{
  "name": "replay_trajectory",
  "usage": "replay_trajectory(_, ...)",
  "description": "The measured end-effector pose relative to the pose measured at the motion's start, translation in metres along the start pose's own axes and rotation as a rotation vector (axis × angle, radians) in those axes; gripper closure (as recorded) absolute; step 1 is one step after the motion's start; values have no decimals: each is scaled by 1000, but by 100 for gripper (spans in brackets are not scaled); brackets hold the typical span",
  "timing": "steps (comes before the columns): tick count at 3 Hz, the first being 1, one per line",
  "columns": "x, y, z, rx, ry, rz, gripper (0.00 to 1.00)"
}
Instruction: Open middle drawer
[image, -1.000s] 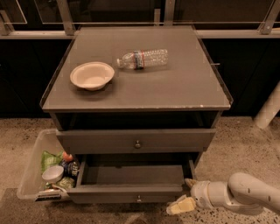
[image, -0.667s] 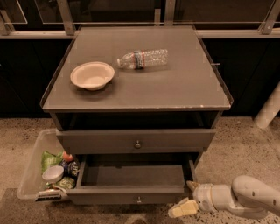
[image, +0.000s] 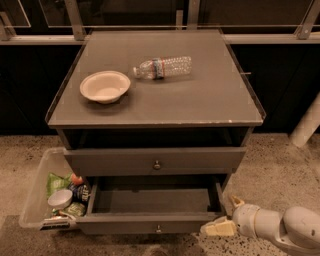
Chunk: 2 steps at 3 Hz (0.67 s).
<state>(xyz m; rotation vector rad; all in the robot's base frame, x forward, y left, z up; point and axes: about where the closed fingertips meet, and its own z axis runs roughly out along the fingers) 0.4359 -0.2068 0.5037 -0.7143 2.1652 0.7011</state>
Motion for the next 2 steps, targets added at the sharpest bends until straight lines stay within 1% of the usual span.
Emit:
replay_trajectory(1,-1,-9,-4,45,-14,-5,0)
replay_trajectory(2,-1,-8,-4,42,-13,-5,0)
